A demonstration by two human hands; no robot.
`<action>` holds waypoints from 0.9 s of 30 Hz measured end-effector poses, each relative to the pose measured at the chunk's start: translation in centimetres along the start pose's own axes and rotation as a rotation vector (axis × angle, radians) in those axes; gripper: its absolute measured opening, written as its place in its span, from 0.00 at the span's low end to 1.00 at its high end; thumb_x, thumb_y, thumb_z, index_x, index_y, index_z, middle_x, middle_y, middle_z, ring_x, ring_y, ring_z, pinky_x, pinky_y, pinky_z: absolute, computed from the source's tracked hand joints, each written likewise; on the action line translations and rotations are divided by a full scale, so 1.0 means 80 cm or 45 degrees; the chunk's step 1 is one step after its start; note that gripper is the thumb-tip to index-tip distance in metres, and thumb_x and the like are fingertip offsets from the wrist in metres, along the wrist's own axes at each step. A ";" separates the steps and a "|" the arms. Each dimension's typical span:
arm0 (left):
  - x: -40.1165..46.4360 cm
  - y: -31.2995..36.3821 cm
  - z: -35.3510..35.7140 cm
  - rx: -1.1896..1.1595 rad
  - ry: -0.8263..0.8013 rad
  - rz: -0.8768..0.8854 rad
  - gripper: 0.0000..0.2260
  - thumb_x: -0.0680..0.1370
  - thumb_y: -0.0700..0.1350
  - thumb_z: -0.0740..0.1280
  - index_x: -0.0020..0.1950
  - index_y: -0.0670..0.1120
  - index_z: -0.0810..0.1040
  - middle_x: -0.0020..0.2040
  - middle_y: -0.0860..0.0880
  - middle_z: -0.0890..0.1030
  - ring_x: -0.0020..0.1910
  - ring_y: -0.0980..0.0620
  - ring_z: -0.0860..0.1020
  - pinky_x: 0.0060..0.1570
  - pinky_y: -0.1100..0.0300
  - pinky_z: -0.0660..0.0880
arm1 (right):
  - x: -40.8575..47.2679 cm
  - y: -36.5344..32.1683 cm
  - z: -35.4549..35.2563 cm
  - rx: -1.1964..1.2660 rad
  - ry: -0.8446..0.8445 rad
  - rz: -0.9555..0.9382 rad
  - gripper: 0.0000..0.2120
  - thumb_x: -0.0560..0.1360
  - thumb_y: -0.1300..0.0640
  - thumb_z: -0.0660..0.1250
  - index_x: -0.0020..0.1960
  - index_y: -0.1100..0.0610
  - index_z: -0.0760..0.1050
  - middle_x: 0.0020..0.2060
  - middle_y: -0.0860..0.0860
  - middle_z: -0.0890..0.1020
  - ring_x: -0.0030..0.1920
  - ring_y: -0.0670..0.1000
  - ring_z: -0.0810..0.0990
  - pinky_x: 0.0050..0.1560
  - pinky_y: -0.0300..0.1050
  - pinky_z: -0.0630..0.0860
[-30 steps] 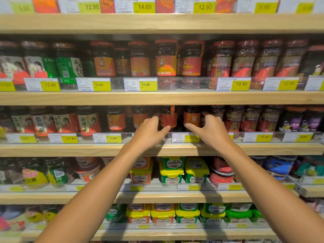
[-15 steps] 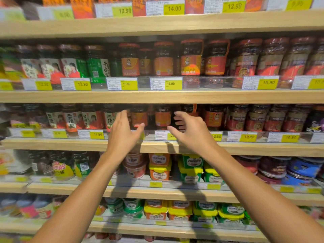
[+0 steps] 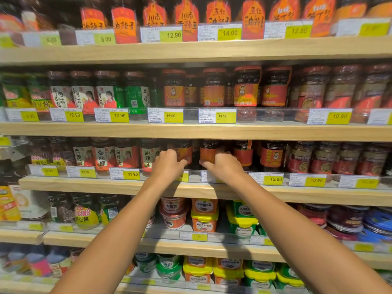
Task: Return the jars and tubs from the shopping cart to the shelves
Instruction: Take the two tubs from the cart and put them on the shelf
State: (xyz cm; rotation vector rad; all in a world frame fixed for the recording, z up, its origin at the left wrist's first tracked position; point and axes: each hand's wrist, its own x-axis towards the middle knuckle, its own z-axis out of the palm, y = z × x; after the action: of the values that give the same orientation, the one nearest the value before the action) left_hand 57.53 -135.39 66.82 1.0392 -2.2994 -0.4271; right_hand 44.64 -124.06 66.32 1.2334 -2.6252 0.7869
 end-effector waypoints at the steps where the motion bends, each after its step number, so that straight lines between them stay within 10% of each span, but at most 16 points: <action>1: 0.001 0.000 0.000 0.018 -0.007 0.007 0.15 0.77 0.52 0.68 0.39 0.43 0.69 0.51 0.39 0.77 0.55 0.36 0.76 0.49 0.48 0.73 | 0.000 0.003 0.000 0.015 0.001 -0.012 0.26 0.77 0.34 0.63 0.44 0.58 0.77 0.50 0.59 0.82 0.51 0.63 0.80 0.48 0.50 0.75; 8: -0.004 -0.003 0.000 0.117 -0.051 0.095 0.18 0.80 0.59 0.63 0.47 0.43 0.72 0.52 0.41 0.79 0.54 0.38 0.78 0.49 0.49 0.76 | -0.015 0.005 -0.012 0.048 -0.030 -0.056 0.27 0.74 0.30 0.63 0.38 0.56 0.72 0.40 0.54 0.81 0.44 0.60 0.82 0.44 0.51 0.78; 15: -0.057 -0.033 -0.041 0.159 0.223 0.437 0.25 0.79 0.64 0.61 0.72 0.53 0.72 0.67 0.54 0.78 0.64 0.52 0.78 0.58 0.51 0.77 | -0.084 0.013 -0.067 -0.136 0.095 -0.302 0.42 0.73 0.25 0.57 0.76 0.53 0.64 0.63 0.50 0.81 0.62 0.55 0.80 0.58 0.54 0.79; 22: -0.049 0.011 -0.137 -0.488 0.473 0.552 0.16 0.77 0.50 0.71 0.65 0.51 0.79 0.53 0.58 0.83 0.50 0.62 0.81 0.50 0.68 0.78 | -0.090 -0.022 -0.172 0.303 0.507 -0.617 0.21 0.76 0.41 0.68 0.63 0.53 0.79 0.49 0.43 0.85 0.48 0.40 0.83 0.52 0.44 0.81; 27: 0.016 0.047 -0.168 -0.341 0.377 0.451 0.31 0.77 0.58 0.69 0.75 0.45 0.66 0.66 0.50 0.77 0.61 0.50 0.78 0.62 0.50 0.75 | -0.027 -0.056 -0.207 0.136 0.513 -0.476 0.31 0.74 0.38 0.69 0.70 0.56 0.73 0.58 0.52 0.83 0.57 0.52 0.82 0.60 0.55 0.78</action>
State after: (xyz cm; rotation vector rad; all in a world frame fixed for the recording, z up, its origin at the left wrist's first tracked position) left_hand 62.99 -134.62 79.73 0.5121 -2.0353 -0.3919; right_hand 47.86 -116.51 81.56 1.3665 -1.9849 0.9884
